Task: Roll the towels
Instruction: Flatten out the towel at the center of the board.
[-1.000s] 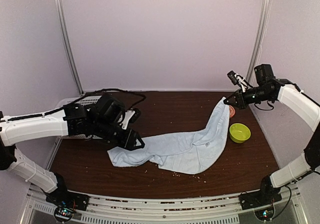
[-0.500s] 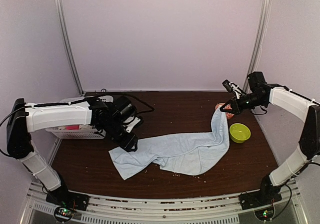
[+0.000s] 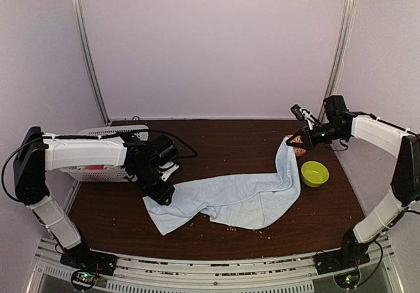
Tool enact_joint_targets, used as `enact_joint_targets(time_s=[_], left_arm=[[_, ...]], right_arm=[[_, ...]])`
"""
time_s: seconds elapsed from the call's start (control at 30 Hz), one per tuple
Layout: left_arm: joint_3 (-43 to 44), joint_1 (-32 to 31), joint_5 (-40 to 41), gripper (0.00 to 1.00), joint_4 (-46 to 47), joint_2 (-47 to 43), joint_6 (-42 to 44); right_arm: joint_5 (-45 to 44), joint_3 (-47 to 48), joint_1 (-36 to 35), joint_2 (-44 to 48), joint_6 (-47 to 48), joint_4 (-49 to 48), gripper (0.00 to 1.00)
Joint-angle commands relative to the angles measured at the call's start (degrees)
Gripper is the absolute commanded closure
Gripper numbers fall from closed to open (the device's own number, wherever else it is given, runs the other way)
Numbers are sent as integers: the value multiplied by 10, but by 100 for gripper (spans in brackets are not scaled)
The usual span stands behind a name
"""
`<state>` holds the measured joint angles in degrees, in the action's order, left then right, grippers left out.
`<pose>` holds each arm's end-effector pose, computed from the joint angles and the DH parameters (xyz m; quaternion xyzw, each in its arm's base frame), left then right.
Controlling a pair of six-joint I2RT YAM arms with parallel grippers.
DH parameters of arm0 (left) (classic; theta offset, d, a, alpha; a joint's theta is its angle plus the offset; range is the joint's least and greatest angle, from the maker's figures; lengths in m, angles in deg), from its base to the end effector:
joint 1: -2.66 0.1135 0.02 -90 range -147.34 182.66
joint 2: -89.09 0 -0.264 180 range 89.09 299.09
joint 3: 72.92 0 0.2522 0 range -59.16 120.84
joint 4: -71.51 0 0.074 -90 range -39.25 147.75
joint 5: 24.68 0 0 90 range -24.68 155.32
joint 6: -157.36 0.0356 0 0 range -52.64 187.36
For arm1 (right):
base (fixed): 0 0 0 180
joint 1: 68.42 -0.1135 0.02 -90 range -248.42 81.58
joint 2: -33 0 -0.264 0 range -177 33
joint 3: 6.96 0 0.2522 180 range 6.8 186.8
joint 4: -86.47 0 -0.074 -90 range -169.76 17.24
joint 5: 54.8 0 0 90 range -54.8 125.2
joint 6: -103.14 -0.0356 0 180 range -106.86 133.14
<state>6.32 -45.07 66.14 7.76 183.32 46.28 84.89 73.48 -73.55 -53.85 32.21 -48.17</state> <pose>0.2052 -0.2250 0.2041 0.2287 0.9685 -0.0496 0.0850 0.3125 0.0553 0.2727 -0.3143 0.8095 0.3580 0.3431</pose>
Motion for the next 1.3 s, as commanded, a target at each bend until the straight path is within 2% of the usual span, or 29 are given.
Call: enact_joint_targets(time_s=[0.0, 0.2, 0.4, 0.7, 0.83, 1.13, 1.23, 1.27], left_arm=[[-8, 26, -15, 54, 59, 6, 5], [-33, 55, -77, 58, 123, 19, 41], [-64, 87, -71, 59, 148, 26, 48], [-80, 90, -137, 69, 178, 23, 68], [-80, 90, -139, 72, 178, 29, 73], [-73, 90, -124, 88, 169, 43, 80], [-63, 90, -115, 100, 162, 38, 85], [-57, 90, -109, 100, 159, 29, 85]], right_arm=[[15, -12, -2, 4, -7, -14, 100], [14, -13, -1, 8, -7, -14, 100], [11, -15, -1, 7, -6, -14, 100], [11, -13, -1, 0, -7, -16, 100], [10, -14, -1, -1, -8, -15, 100], [9, -13, -1, 2, -8, -13, 100], [8, -13, -1, 2, -8, -13, 100], [8, -12, -1, 2, -10, -12, 100]])
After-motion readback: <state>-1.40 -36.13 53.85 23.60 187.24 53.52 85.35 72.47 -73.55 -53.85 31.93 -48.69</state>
